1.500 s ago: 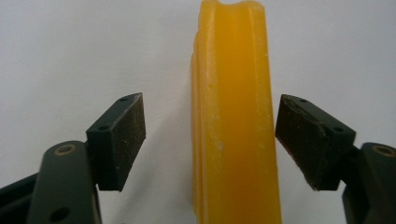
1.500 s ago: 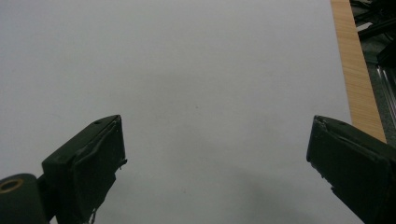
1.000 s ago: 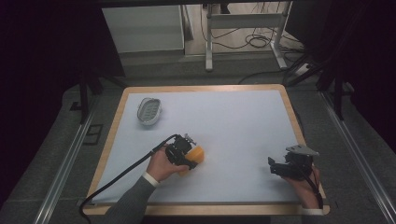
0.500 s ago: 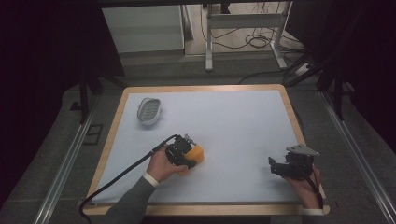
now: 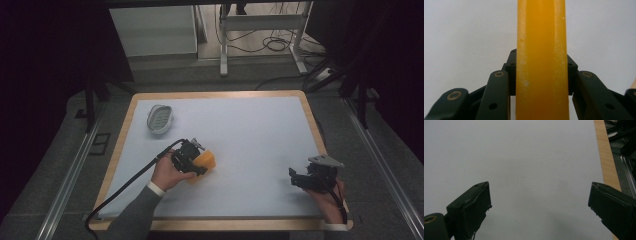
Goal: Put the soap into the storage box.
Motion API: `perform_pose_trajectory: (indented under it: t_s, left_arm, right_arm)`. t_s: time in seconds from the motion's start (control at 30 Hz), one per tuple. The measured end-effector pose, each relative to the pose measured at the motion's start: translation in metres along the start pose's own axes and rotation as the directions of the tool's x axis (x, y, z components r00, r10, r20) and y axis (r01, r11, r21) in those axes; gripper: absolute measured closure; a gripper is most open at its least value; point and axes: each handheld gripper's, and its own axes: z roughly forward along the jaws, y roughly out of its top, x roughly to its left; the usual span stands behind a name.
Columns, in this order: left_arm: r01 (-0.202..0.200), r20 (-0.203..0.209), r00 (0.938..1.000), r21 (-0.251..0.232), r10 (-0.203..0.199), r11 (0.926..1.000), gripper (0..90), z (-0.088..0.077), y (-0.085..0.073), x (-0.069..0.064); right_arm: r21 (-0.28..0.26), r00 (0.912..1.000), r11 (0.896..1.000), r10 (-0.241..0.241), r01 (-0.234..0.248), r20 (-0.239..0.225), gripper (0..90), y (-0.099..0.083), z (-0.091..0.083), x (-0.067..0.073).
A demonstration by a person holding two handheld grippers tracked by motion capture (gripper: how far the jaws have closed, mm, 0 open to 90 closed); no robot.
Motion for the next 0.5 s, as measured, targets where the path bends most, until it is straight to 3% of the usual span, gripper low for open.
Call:
perform_pose_trajectory:
  t_s: [0.5]
  left_arm:
    - [0.017,-0.028,0.9994,-0.028,-0.018,0.9994,61.1,-0.023,0.000,0.016]
  right_arm:
    - [0.000,1.0000,1.000,0.002,-0.002,0.001,4.5,0.000,0.000,-0.001]
